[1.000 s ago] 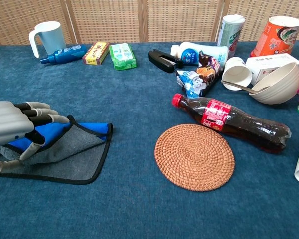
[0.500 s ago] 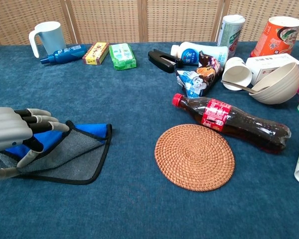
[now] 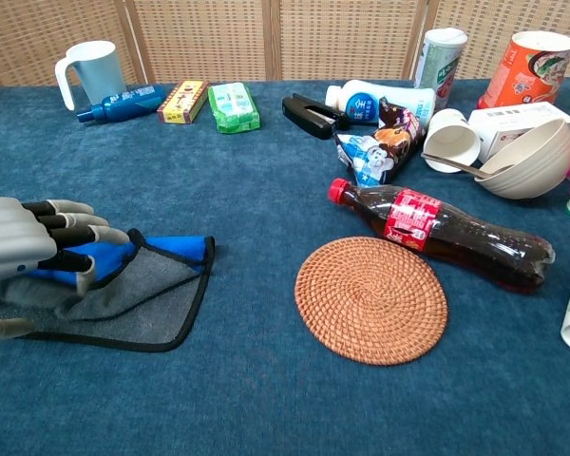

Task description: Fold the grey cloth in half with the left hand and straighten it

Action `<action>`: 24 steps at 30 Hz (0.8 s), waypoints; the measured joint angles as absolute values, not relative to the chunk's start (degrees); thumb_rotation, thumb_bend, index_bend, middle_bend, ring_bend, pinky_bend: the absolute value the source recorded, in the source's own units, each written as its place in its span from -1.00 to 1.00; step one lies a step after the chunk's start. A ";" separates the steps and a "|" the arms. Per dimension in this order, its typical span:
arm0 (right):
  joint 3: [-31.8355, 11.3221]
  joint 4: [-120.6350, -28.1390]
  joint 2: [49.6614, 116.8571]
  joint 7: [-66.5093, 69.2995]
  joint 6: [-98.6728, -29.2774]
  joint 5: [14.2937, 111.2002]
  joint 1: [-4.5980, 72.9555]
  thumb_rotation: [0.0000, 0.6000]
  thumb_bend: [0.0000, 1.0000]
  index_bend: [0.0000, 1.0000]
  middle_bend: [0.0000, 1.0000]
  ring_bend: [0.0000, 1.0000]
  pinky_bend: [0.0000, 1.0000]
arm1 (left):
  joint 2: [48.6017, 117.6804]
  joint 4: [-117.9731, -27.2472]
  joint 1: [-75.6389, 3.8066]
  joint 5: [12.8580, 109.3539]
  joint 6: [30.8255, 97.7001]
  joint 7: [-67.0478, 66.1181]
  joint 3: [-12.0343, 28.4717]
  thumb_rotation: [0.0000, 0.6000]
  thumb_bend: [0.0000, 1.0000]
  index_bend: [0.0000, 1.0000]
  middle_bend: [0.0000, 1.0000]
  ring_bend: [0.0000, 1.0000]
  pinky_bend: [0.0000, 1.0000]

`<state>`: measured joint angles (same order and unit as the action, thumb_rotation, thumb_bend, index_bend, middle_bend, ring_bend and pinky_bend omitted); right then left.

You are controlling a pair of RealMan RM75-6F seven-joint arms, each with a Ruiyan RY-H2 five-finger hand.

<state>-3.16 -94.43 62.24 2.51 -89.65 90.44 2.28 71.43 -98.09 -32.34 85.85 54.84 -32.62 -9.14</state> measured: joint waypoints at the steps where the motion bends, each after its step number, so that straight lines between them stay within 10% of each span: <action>1: -3.15 -94.43 62.26 2.49 -89.63 90.44 2.29 1.00 -0.81 -1.00 -1.00 -1.00 -0.76 | 71.58 -97.96 -32.22 85.80 55.05 -32.98 -9.02 1.00 -0.33 -1.00 -1.00 -1.00 -1.00; 24: -3.20 -94.47 62.29 2.46 -89.68 90.43 2.26 1.00 -0.80 -1.00 -1.00 -1.00 -0.76 | 67.11 -98.56 -32.08 94.10 56.59 -24.22 -10.75 1.00 -0.44 -1.00 -1.00 -1.00 -1.00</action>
<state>-3.20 -94.47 62.29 2.46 -89.68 90.43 2.26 67.11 -98.56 -32.08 94.10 56.59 -24.22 -10.75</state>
